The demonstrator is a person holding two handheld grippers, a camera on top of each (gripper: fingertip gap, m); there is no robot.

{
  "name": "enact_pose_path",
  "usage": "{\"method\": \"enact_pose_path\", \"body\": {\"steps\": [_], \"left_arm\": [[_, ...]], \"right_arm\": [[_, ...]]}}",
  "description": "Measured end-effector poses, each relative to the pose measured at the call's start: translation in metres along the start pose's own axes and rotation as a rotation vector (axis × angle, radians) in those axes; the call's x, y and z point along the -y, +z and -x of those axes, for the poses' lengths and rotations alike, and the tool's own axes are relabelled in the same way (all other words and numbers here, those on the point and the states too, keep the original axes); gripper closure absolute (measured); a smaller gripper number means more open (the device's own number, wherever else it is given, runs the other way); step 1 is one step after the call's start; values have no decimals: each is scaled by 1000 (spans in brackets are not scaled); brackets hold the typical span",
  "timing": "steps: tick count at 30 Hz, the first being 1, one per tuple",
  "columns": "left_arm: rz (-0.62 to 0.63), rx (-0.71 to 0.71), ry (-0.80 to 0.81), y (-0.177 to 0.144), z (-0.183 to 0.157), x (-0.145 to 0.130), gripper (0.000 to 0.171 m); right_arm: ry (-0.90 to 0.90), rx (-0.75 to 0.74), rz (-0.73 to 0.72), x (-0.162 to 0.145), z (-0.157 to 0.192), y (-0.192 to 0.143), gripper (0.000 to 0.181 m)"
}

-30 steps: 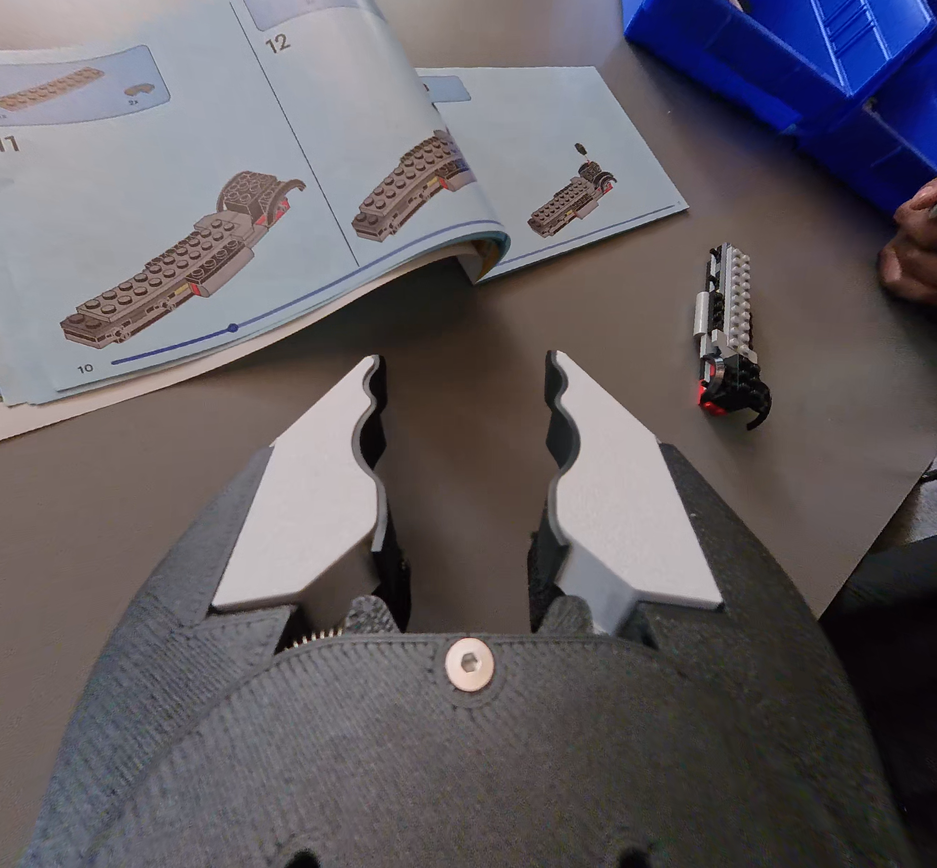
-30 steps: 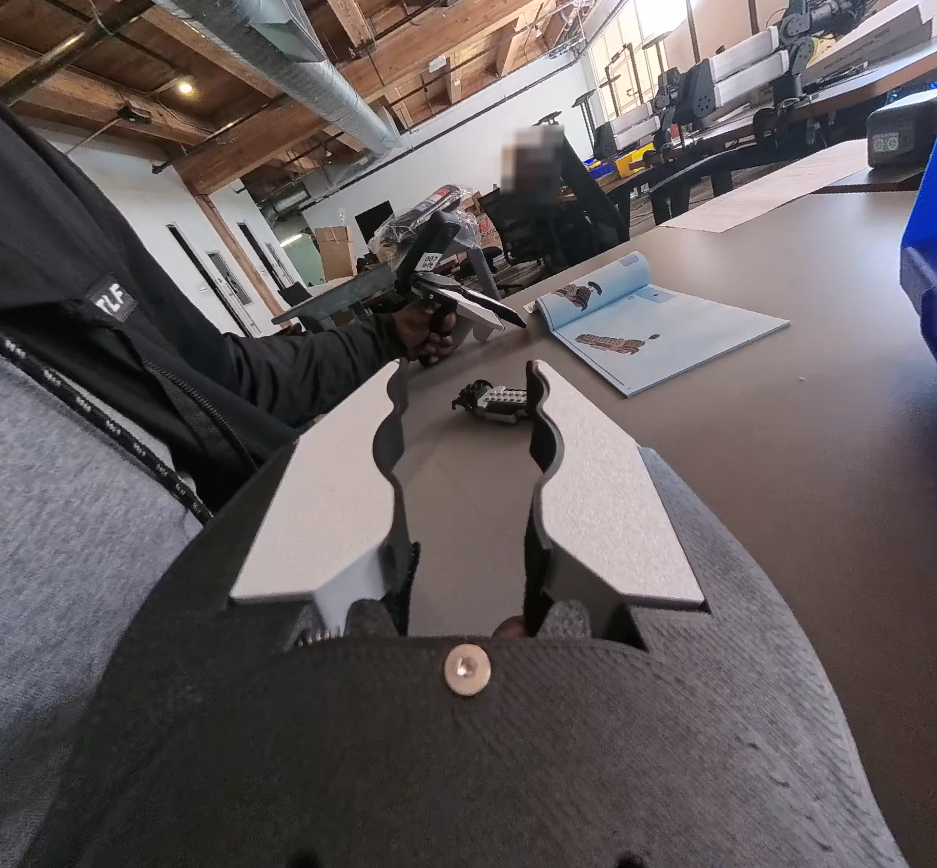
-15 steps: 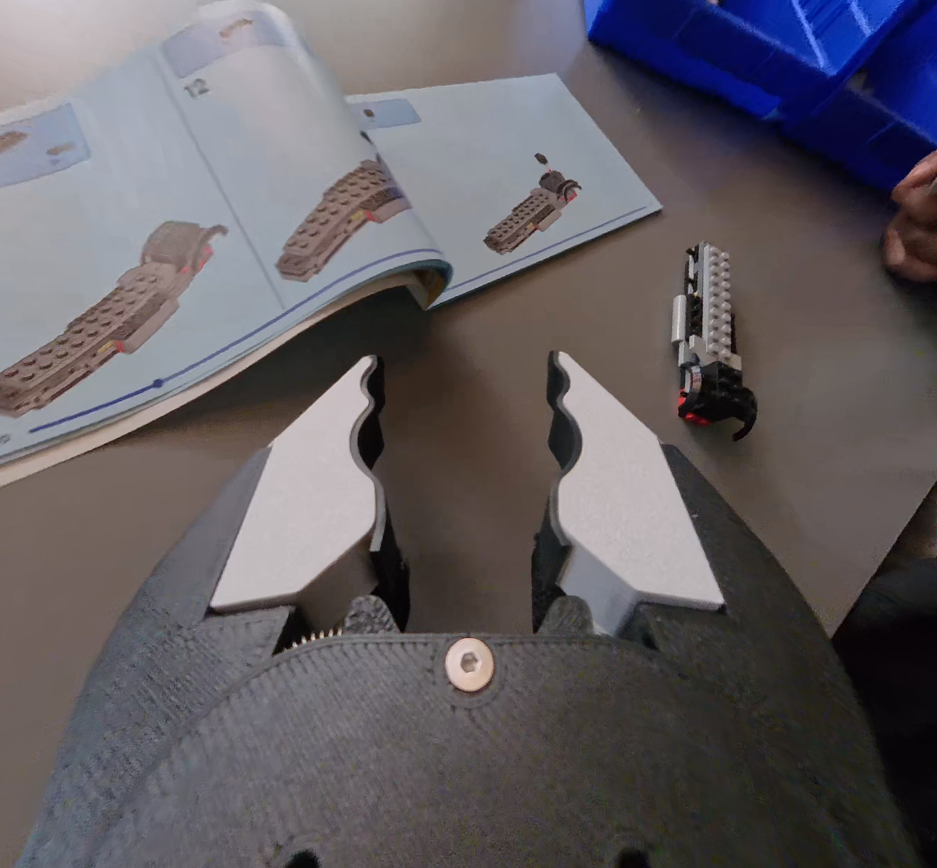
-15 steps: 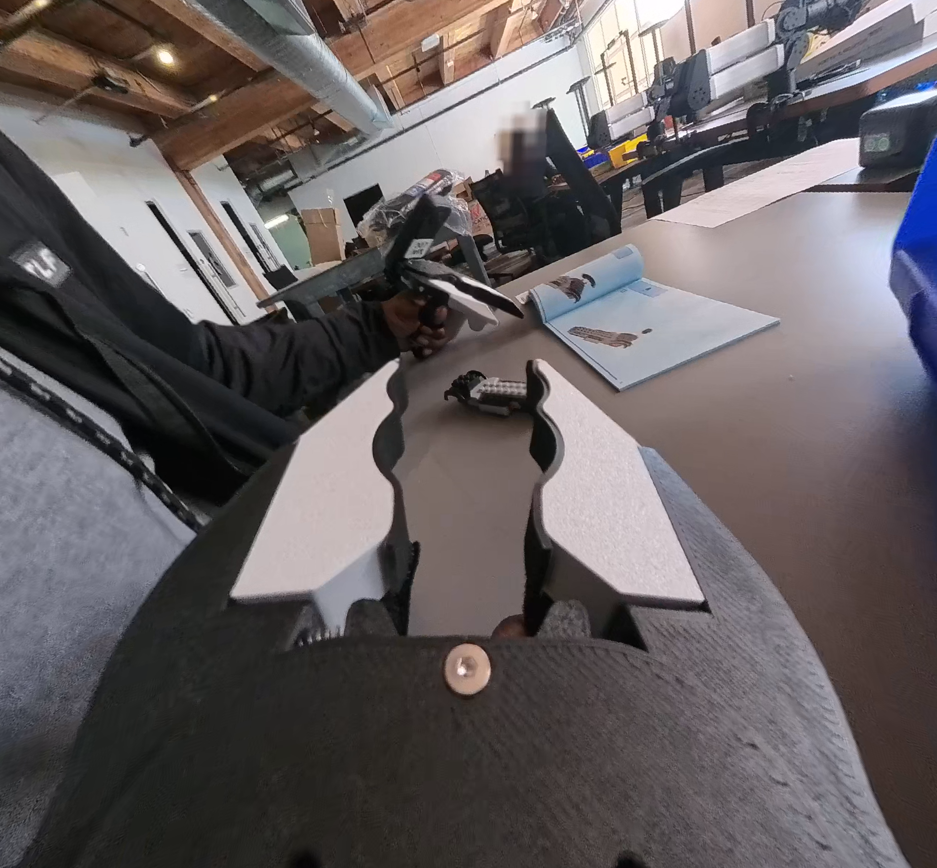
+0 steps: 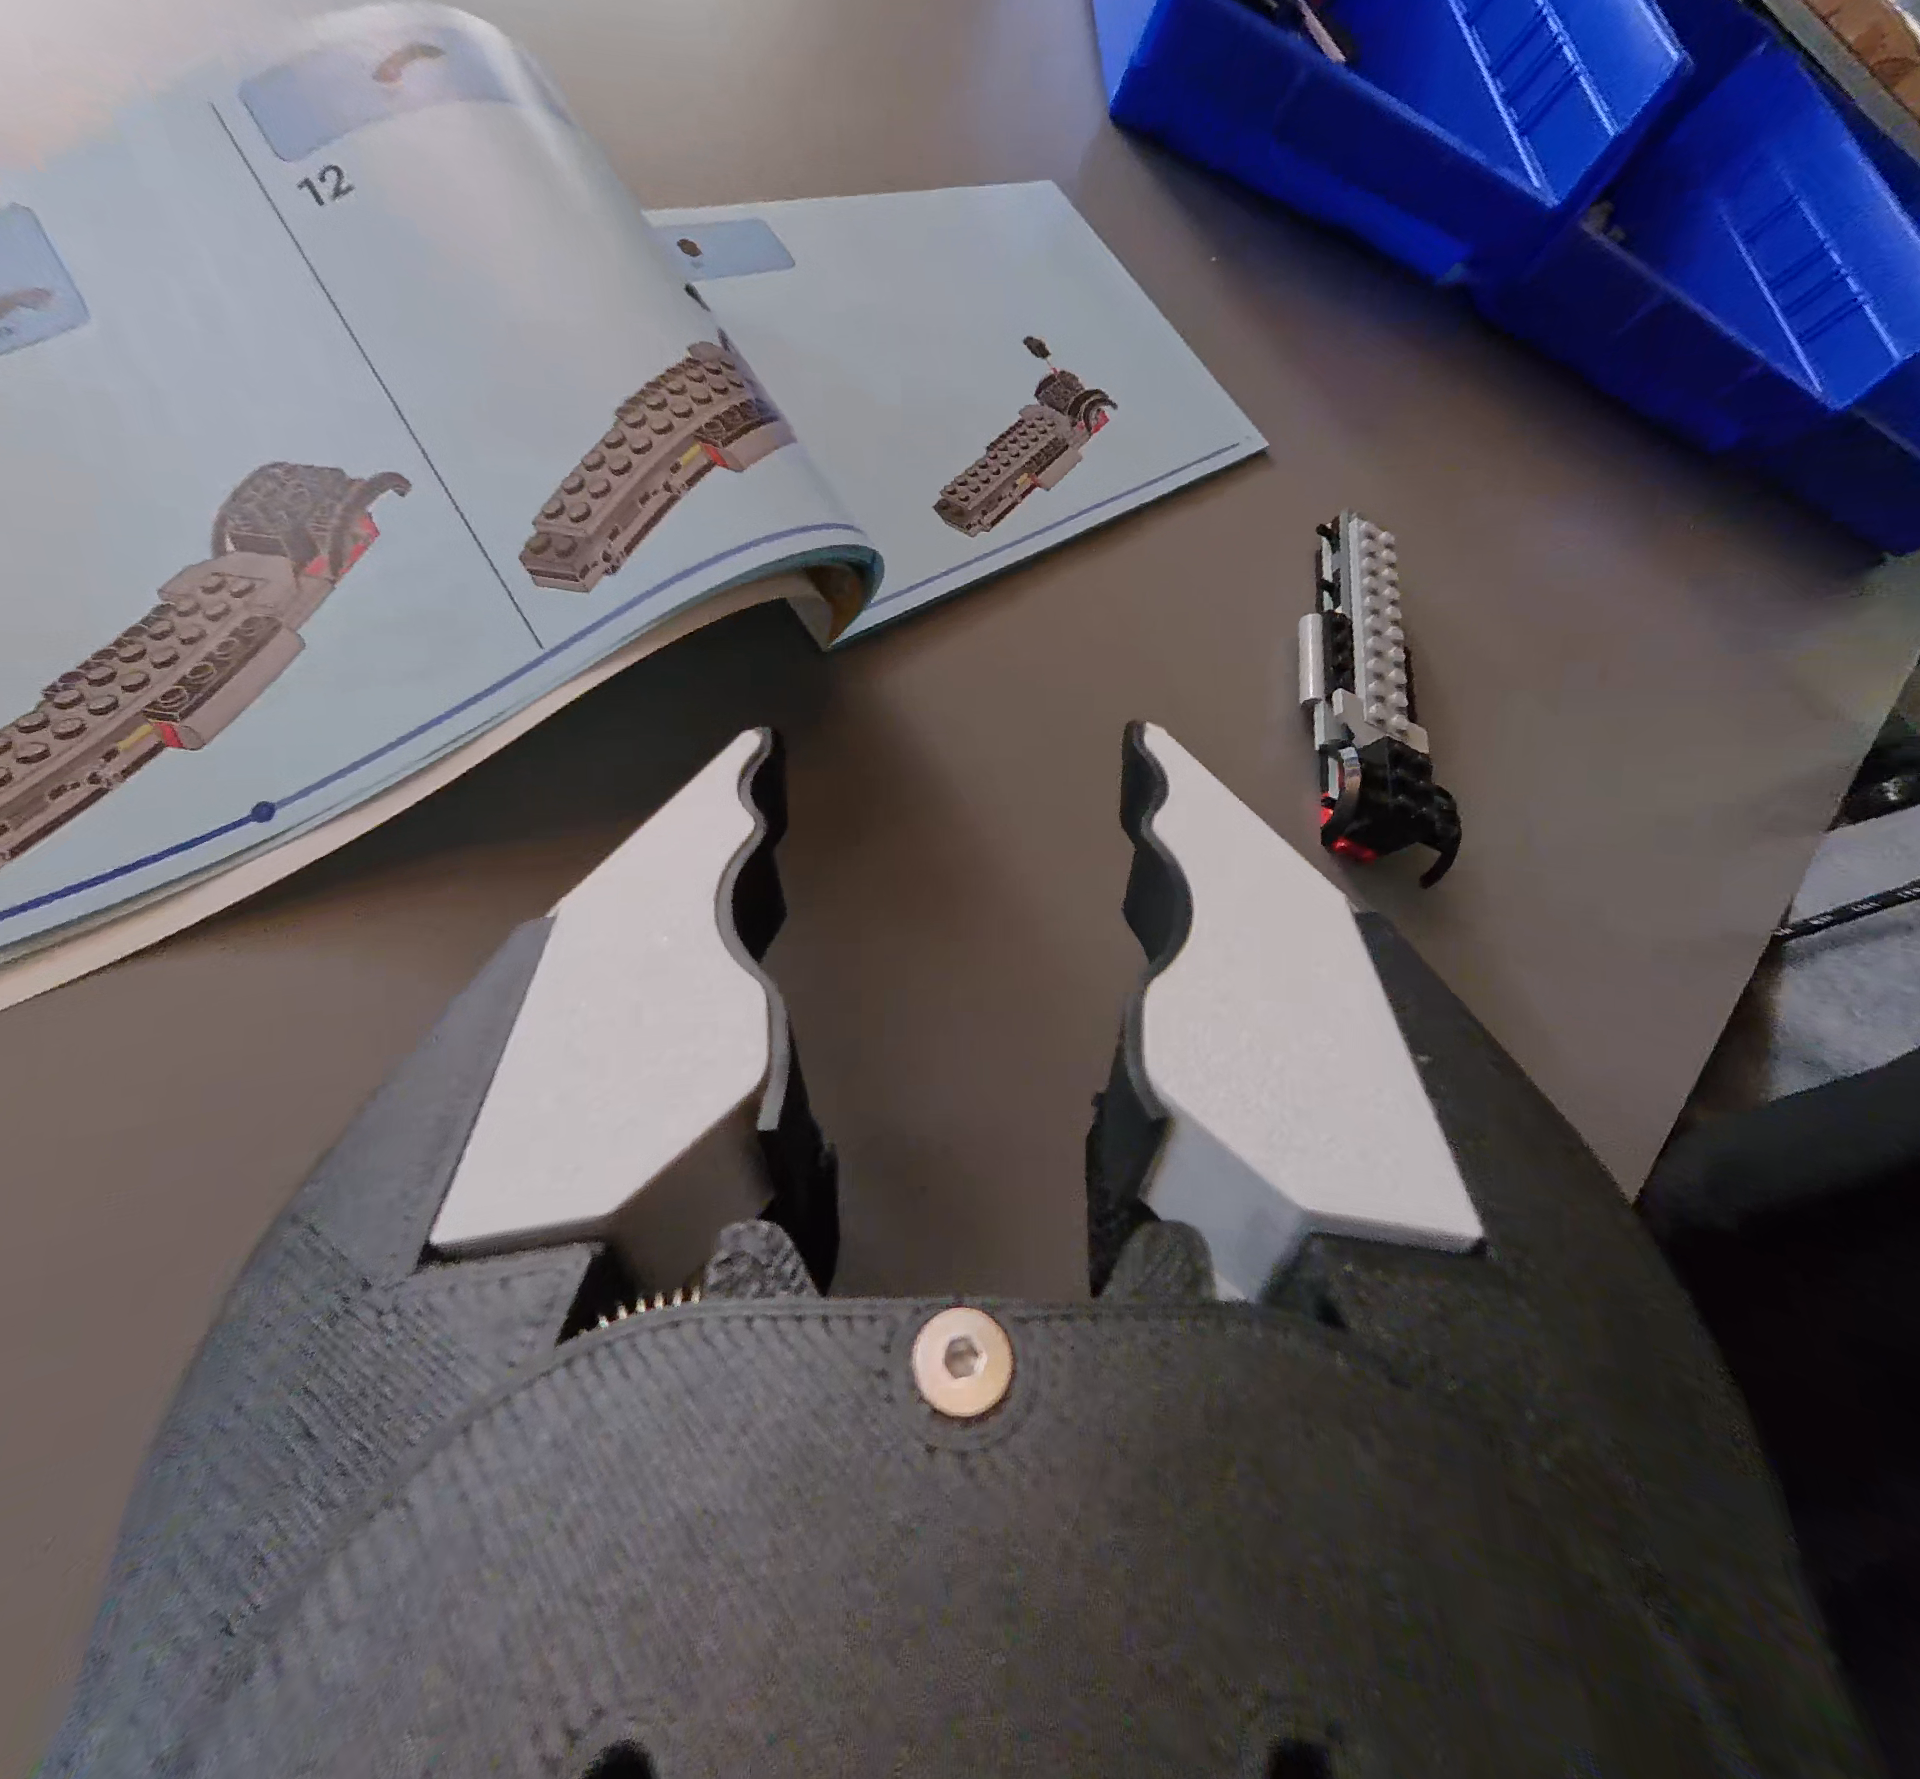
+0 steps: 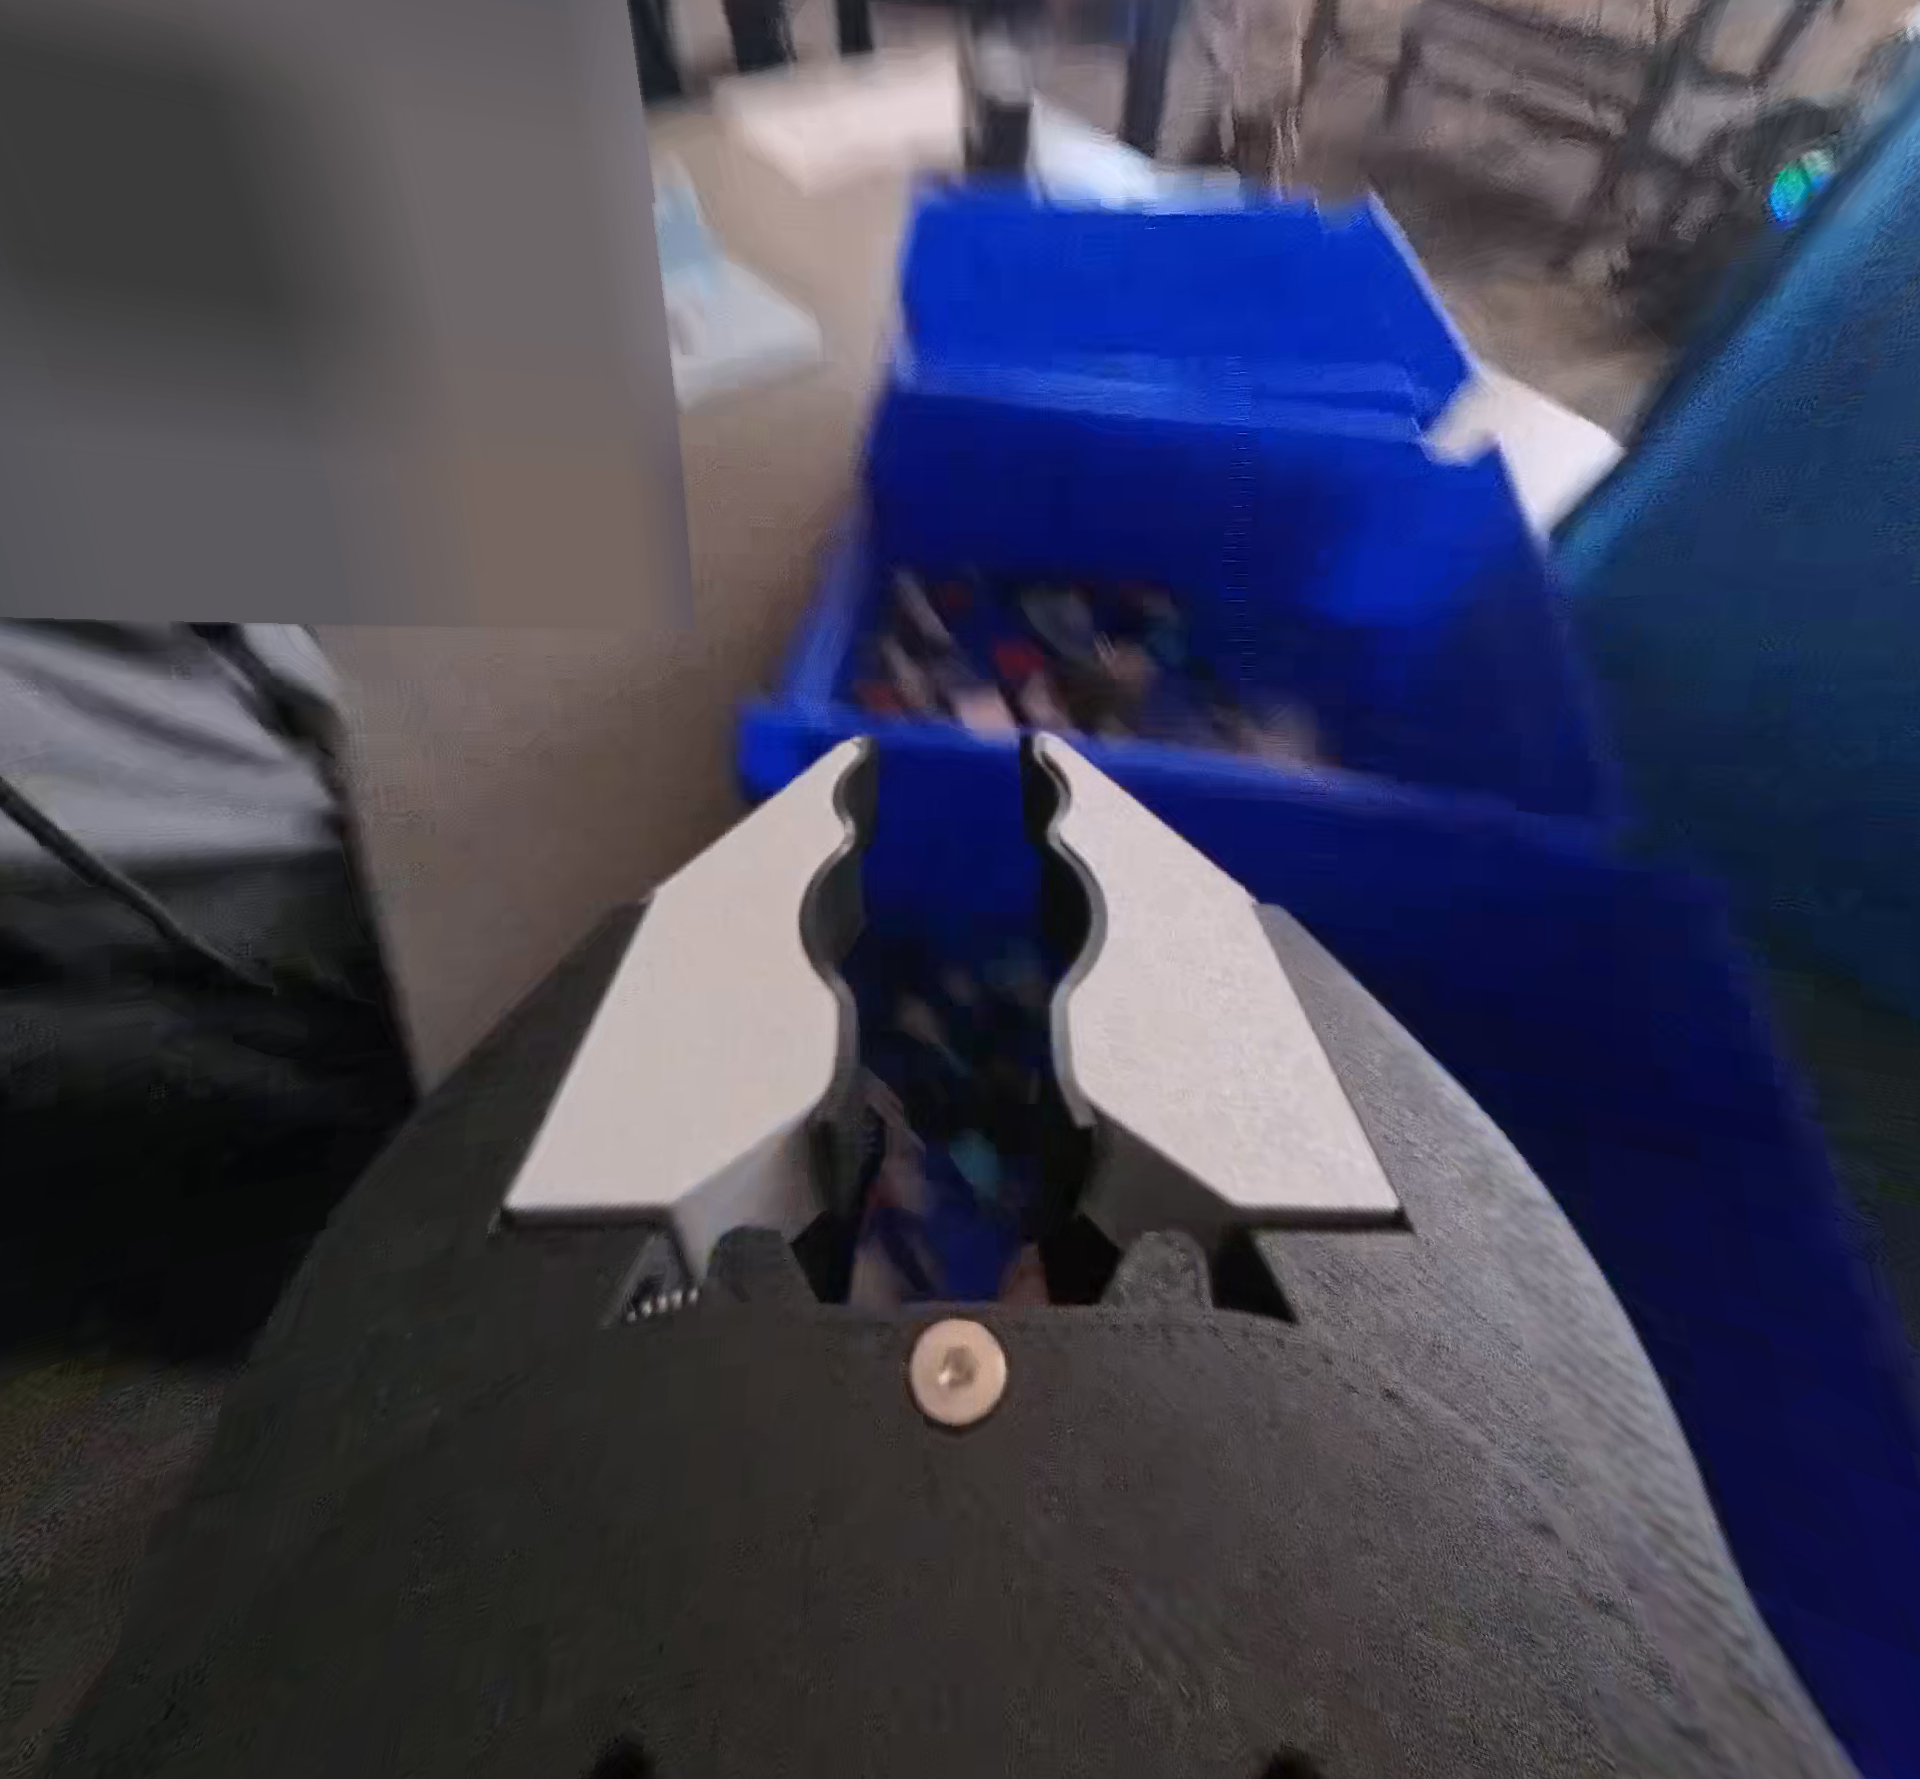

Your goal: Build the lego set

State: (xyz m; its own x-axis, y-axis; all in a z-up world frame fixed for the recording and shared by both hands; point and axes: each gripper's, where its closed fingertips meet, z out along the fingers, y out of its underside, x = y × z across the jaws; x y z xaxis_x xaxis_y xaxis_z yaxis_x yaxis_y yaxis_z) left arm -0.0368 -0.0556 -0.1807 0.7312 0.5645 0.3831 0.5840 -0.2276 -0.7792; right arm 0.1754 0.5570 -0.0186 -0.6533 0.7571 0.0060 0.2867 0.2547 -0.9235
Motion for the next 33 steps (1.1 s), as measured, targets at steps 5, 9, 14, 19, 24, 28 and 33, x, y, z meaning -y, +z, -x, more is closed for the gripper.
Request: {"method": "enact_pose_path", "body": {"steps": [5,9,14,19,24,28,33], "left_arm": [[-5,-2,-3,-1,1,1,108],[8,38,5,0,2,-3,108],[23,62,-17,2,6,-5,108],[41,56,-54,4,11,-5,109],[36,70,-60,4,12,-4,110],[36,79,-55,4,13,-5,110],[37,74,-53,4,12,-5,110]], "right_arm": [[-176,150,401,-83,-29,11,154],[-274,322,605,-119,-24,35,154],[-292,422,730,-143,-23,38,154],[-295,441,791,-161,-27,38,155],[-289,467,783,-165,-27,43,156],[-286,475,830,-176,-28,45,163],[-267,489,823,-178,-23,47,171]]}}
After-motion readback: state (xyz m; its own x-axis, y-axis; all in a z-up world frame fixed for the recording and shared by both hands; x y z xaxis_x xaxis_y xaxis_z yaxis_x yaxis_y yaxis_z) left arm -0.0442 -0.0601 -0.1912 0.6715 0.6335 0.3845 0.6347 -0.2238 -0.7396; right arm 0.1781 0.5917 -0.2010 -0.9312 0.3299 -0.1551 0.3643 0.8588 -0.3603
